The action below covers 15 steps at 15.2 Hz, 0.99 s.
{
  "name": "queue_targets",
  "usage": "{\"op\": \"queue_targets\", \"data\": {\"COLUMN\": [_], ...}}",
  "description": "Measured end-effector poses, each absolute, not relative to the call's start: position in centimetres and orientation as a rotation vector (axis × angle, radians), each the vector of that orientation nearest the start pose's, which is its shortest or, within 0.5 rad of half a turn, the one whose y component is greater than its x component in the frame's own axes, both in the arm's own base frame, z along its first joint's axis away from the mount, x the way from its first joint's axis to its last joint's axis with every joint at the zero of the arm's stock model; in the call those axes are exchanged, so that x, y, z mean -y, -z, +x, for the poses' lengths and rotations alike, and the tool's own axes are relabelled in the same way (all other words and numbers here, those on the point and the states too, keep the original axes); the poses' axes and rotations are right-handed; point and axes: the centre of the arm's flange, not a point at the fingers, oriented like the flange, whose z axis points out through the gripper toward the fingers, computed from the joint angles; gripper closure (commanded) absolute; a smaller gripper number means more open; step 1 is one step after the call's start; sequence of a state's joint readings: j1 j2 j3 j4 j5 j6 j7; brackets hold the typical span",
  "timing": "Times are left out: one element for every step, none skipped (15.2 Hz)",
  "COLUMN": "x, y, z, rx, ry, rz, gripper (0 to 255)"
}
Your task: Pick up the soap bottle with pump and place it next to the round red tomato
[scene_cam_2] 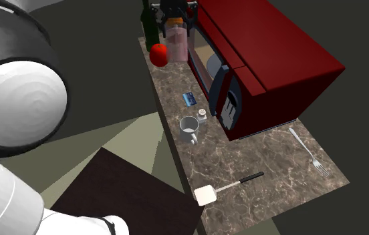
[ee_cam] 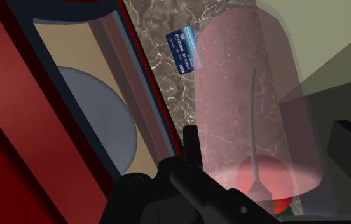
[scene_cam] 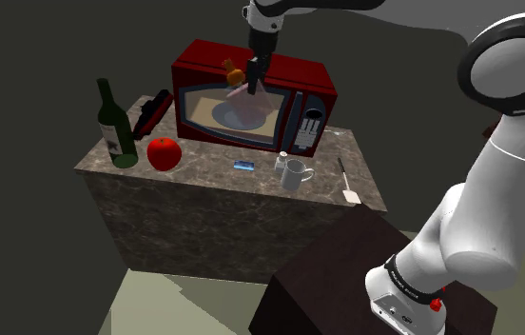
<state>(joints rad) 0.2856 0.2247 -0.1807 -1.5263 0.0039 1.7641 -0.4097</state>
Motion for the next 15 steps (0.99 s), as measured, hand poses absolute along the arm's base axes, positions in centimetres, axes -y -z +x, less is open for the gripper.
{"op": "queue_targets", "data": {"x": [-8.8, -10.0, -11.2, -12.2, -13.2, -14.1, -15.6, -16.4, -16.7, -17.0, -17.1, -17.2, -17.2, -17.2, -17.2], "y": [-53.1, -53.2, -53.2, -53.1, -53.1, -53.0, -52.9, -53.0, -52.7, -52.2, -51.8, -51.4, -50.8, -50.4, -49.8], "z": [63.5, 64.1, 64.8, 65.8, 66.3, 67.3, 67.9, 68.7, 69.0, 69.2, 69.2, 69.3, 69.4, 69.3, 69.2], "rx": [0.815, 0.815, 0.815, 0.815, 0.815, 0.814, 0.814, 0.815, 0.815, 0.815, 0.814, 0.814, 0.814, 0.814, 0.814], "ry": [0.017, 0.018, 0.018, 0.018, 0.017, 0.019, 0.017, 0.017, 0.017, 0.016, 0.016, 0.017, 0.016, 0.016, 0.016], "rz": [-3.074, -3.074, -3.074, -3.073, -3.074, -3.074, -3.074, -3.073, -3.073, -3.073, -3.073, -3.073, -3.073, -3.073, -3.073], "gripper": [255, 255, 255, 255, 255, 255, 255, 255, 255, 255, 255, 255, 255, 255, 255]}}
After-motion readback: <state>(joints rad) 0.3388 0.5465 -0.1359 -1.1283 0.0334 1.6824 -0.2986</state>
